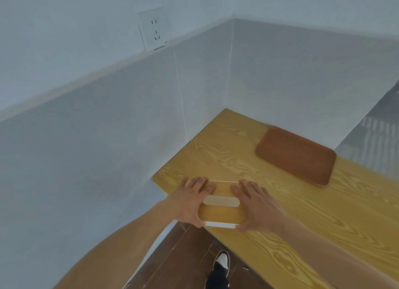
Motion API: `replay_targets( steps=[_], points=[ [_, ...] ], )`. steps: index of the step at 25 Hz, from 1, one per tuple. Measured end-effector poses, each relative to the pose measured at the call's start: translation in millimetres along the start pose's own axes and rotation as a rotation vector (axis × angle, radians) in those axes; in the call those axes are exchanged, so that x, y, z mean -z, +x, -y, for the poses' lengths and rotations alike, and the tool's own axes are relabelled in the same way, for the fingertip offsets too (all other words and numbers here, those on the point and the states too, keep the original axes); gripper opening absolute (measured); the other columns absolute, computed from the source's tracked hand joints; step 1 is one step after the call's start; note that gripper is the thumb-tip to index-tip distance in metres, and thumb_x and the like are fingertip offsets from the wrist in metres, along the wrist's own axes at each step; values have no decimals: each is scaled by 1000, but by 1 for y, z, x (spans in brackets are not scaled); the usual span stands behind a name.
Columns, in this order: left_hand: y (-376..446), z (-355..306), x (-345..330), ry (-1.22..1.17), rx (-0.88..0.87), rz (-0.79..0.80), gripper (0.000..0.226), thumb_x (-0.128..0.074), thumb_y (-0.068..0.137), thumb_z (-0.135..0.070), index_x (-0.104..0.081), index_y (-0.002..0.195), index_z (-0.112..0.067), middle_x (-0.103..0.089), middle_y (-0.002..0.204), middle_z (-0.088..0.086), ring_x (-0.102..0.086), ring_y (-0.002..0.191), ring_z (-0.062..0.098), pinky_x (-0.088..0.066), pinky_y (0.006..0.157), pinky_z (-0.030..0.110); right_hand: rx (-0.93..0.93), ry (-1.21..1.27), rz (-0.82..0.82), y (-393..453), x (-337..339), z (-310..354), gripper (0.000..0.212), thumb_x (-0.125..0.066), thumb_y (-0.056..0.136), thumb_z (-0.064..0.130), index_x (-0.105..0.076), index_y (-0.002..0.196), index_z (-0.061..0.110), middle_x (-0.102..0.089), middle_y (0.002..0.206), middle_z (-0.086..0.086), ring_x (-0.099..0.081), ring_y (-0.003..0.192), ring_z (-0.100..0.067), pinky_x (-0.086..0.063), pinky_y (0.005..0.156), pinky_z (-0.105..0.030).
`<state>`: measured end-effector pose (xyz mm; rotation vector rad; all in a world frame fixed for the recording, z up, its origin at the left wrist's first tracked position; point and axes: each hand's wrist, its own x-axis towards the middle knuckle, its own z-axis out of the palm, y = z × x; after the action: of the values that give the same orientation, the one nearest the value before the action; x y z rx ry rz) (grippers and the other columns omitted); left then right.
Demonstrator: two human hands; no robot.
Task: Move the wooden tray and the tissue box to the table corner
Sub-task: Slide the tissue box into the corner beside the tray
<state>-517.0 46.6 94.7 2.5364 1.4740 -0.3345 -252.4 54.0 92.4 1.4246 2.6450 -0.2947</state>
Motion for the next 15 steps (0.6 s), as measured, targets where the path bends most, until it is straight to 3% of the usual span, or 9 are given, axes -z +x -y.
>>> replay_targets(
  steps=[15],
  points=[
    [148,92,33,6,-129,86,120,-75,57,-61,-5,149,-30,-11,159,5,-15,146,26,-15,118,55,-222,81,22,115,7,-48,121,-66,63,73,-7,155,21,-15,162,-15,-16,145,-33,-22,117,-46]
  ],
)
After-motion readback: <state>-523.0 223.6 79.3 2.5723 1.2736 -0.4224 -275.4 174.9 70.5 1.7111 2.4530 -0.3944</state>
